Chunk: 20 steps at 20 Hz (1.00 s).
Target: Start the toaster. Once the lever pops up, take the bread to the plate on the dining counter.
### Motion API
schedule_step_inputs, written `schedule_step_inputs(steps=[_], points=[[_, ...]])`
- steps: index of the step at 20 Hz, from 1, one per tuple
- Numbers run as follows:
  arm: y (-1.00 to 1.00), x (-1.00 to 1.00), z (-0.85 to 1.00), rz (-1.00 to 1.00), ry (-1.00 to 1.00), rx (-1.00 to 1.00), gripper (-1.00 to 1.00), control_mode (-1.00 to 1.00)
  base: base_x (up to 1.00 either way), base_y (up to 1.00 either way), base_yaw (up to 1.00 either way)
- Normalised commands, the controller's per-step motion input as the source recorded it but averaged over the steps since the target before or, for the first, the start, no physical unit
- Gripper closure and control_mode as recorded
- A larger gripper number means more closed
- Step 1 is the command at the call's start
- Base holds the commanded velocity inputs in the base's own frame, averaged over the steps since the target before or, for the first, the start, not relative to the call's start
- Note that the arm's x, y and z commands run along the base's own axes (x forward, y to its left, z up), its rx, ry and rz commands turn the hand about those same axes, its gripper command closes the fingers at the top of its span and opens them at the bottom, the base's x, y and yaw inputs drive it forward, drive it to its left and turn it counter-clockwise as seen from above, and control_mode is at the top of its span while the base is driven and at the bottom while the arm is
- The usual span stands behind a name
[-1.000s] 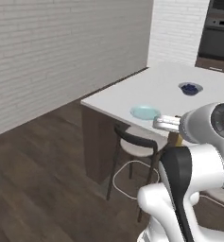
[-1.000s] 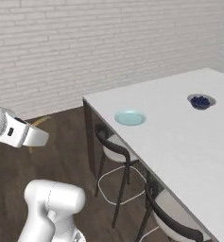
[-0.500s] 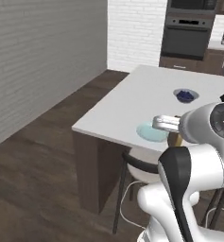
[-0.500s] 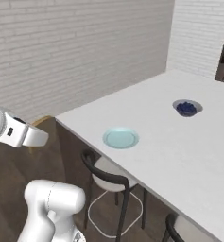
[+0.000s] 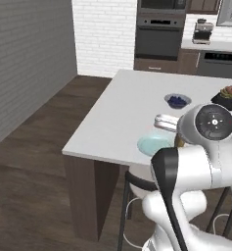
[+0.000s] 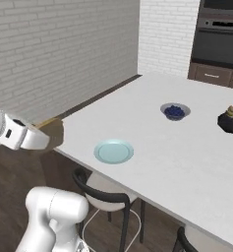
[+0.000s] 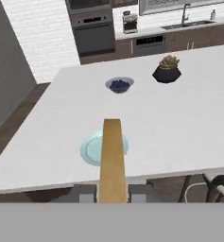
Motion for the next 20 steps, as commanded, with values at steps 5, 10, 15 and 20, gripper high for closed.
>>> schedule_step_inputs(steps=[5, 10, 15, 20], points=[[0.0, 0.6, 0.0, -0.46, -0.03, 0.0, 1.0, -1.0, 0.0, 0.0, 0.0], [0.0, 0.79, 0.0, -0.42, 0.26, 0.0, 1.0, -1.0, 0.0, 0.0, 0.0], [0.0, 0.81, 0.0, -0.38, 0.56, 0.0, 1.0, -1.0, 0.0, 0.0, 0.0], [-0.02, 0.79, -0.12, -0.34, 0.37, -0.03, 1.0, -1.0, 0.0, 0.0, 0.0]])
